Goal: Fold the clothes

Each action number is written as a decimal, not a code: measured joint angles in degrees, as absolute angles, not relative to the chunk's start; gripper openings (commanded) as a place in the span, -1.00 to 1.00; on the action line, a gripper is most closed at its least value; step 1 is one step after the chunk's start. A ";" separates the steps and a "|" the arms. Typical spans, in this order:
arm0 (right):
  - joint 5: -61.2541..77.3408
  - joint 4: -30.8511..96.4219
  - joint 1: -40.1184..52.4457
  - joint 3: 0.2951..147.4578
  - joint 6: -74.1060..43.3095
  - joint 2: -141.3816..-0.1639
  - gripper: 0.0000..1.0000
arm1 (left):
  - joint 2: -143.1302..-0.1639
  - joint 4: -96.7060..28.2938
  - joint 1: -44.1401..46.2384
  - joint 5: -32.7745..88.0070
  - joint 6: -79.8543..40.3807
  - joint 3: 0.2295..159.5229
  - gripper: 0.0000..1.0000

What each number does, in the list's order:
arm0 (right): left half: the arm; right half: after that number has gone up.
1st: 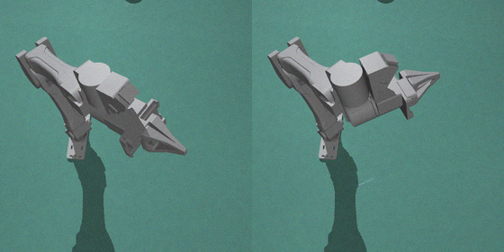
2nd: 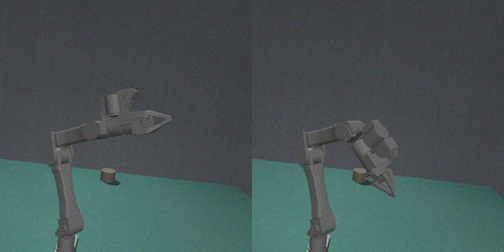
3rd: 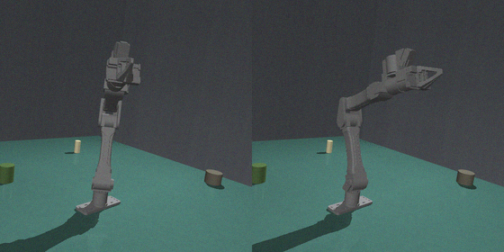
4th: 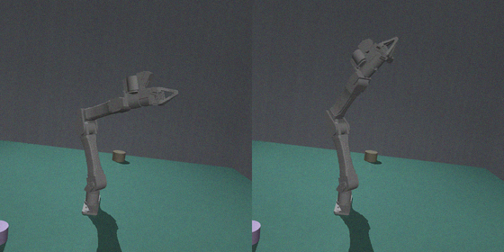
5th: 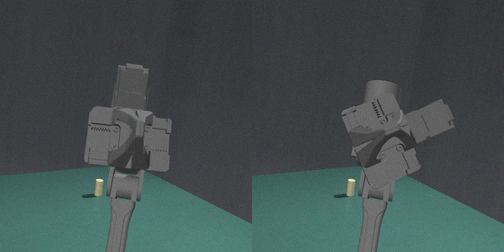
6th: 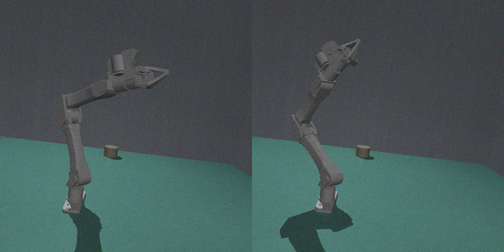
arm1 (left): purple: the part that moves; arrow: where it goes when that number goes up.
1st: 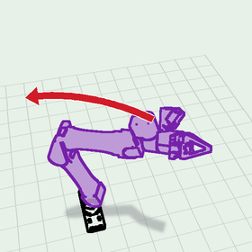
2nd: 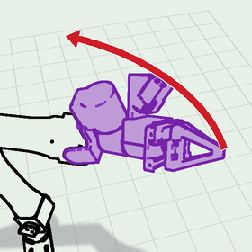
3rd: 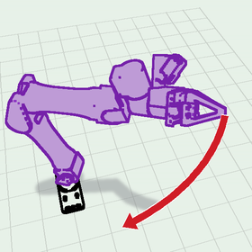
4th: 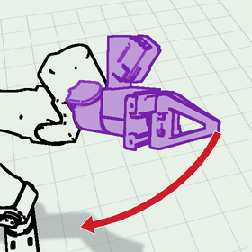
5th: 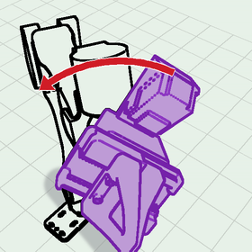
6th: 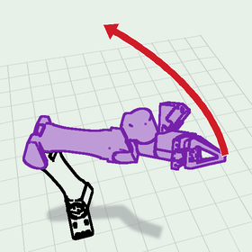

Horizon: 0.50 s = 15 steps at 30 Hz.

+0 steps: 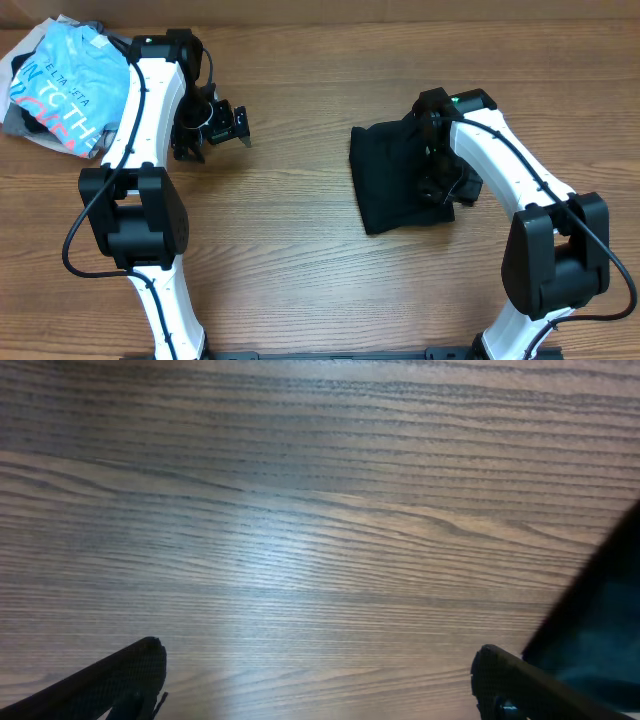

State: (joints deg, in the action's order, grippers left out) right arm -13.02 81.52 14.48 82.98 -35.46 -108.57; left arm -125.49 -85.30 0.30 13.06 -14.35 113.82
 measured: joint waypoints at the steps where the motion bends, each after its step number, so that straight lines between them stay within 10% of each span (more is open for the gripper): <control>1: -13.76 81.47 14.41 82.98 -35.81 -108.57 1.00 | -125.49 -85.30 0.30 13.06 -14.35 113.82 1.00; 15: -18.13 84.64 14.28 93.97 -36.75 -108.57 1.00 | -125.49 -85.30 0.38 13.06 -14.35 113.80 1.00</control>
